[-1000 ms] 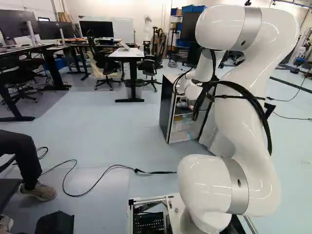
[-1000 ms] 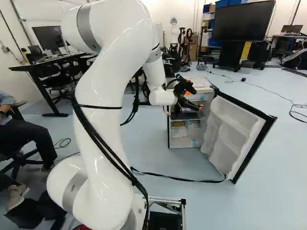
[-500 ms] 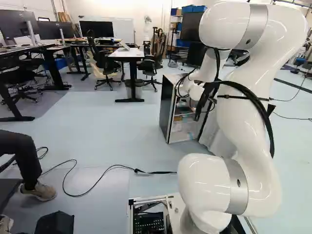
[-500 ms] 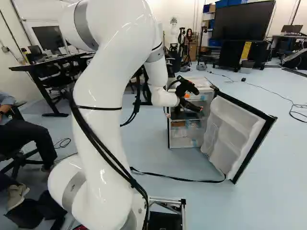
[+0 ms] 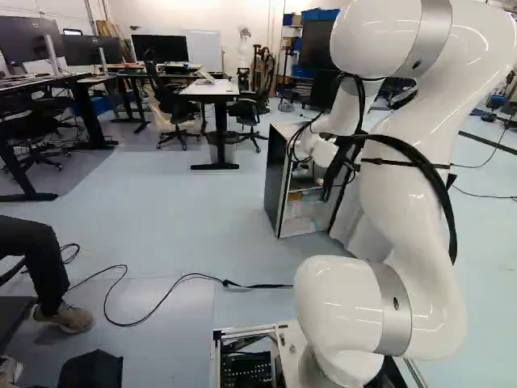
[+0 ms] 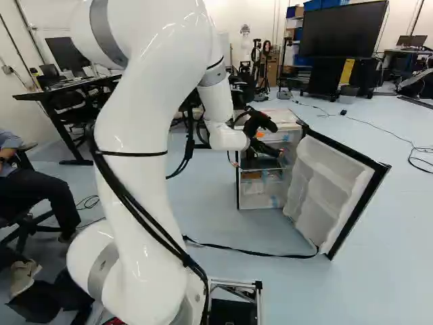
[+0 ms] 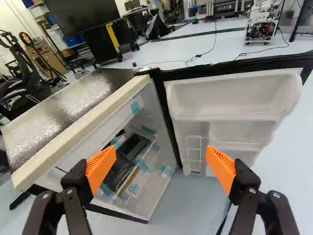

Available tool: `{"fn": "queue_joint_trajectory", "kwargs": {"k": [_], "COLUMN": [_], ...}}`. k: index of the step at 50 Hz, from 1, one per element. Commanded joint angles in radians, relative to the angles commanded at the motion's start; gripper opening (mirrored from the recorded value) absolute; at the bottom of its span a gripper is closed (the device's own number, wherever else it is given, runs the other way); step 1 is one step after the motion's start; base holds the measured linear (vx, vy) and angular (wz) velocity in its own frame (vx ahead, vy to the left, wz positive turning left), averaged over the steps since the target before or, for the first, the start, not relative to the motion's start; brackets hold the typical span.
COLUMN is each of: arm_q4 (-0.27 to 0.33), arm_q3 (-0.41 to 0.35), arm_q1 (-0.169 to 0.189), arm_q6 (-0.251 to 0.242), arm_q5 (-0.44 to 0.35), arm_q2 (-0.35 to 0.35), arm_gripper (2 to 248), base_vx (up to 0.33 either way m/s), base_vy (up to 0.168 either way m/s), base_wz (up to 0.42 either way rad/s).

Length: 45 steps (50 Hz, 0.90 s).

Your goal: Open the fridge door

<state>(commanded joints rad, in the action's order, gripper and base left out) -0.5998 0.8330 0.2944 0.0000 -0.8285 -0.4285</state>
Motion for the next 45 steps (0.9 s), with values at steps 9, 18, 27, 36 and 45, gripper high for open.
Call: {"fn": "queue_joint_trajectory", "kwargs": {"k": [9,18,27,36,45], "arm_q4": [0.031,0.070,0.116,0.169,0.229], "arm_q3": [-0.039,-0.087,-0.144,-0.210,-0.285], "arm_q1": [-0.015,-0.034,-0.057,-0.083,-0.113], "arm_q6": [0.000,0.000,0.000,0.000,0.000], "arm_q5": [-0.002,-0.005,-0.009,-0.012,-0.017], "arm_q2": [0.037,0.083,0.137,0.199,0.270], "arm_gripper": [247,247,247,247,247], "base_vx": [0.000,0.000,0.000,0.000,0.000], "base_vy": [0.000,0.000,0.000,0.000,0.000], "base_wz": [0.000,0.000,0.000,0.000,0.000]}}
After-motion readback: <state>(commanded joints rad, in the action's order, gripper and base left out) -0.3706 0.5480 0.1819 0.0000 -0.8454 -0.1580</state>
